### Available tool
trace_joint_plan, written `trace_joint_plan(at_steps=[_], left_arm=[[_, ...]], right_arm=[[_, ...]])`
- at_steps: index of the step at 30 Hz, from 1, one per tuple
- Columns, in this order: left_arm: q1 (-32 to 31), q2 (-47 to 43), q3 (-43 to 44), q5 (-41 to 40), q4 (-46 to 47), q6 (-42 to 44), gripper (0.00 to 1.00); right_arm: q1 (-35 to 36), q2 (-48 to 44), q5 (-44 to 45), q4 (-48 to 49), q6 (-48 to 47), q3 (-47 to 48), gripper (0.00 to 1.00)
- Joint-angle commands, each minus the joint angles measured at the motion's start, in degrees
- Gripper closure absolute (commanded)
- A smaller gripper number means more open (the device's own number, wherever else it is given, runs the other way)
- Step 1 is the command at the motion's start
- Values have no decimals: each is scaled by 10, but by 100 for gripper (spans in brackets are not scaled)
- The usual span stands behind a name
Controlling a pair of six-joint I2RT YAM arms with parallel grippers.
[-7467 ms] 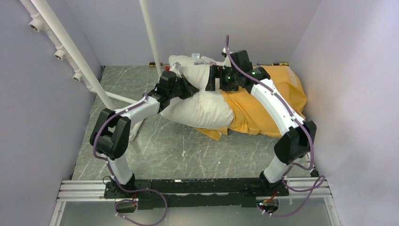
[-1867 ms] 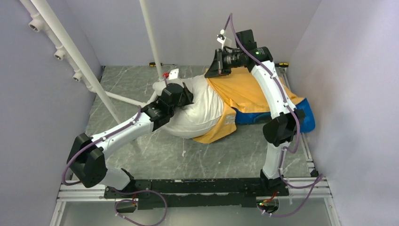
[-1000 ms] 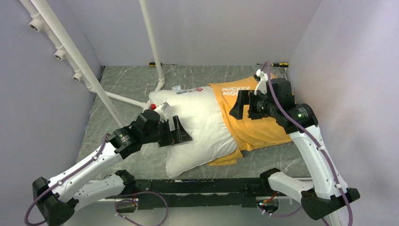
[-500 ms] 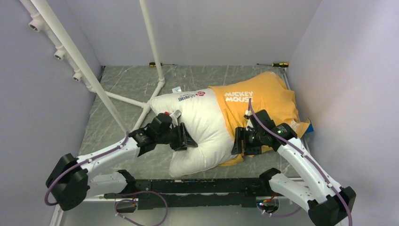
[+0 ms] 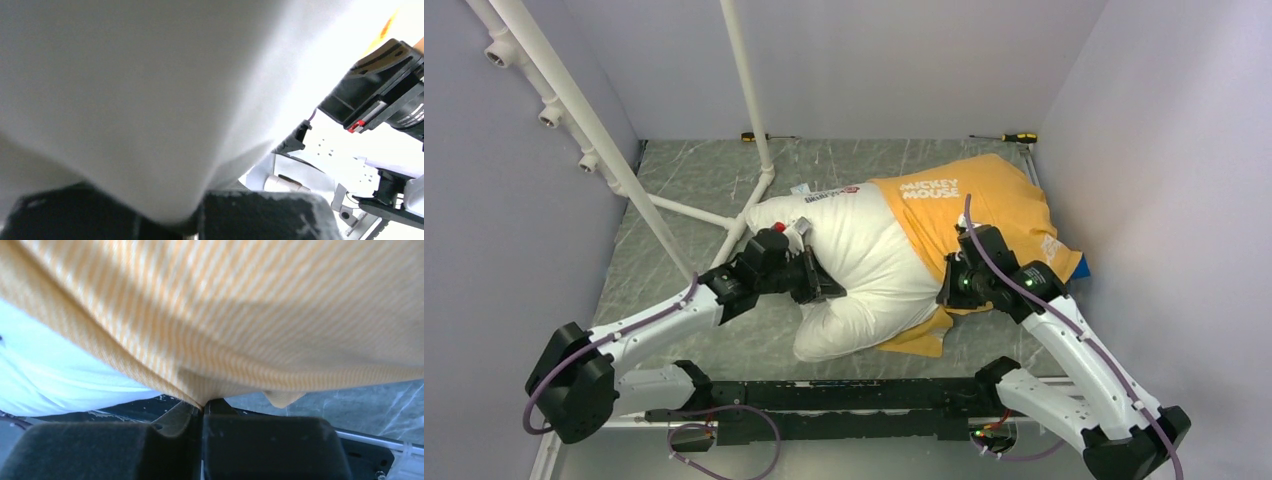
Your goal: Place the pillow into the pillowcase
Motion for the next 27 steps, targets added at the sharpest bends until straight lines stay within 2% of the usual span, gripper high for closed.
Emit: trace_joint_plan(at_steps=[1,3,4,6,9,10,12,16,18,23,27], left_arm=[[30,-15,-9,-27,-11,14,100],[42,-17,-6,-24,-14,17,100],[47,-17,-5,-21,-13,19,100],[51,-14,-2,-15,-9,21,100],[53,-4,3,-1,-4,23,100],[53,-2,4,2,-3,23,100],[53,1,4,6,0,22,100],[54,0,2,5,0,24,100],[55,0,3,1,-2,26,100],[63,10,7,0,13,30,100],[66,31,27,-2,55,32,100]], right_arm=[[-5,-33,52,21,-29,36,90],[-4,-36,55,23,-28,33,57],[-5,-34,61,21,-27,33,47],[-4,-30,71,25,-27,27,36],[-4,-21,89,41,-31,19,32],[-4,-16,95,48,-32,18,33],[-5,-4,97,58,-36,22,49],[-4,1,70,66,-41,43,100],[-5,-11,31,77,-50,48,100],[-4,-46,-150,123,-86,68,100],[-4,-38,-299,177,-84,81,100]])
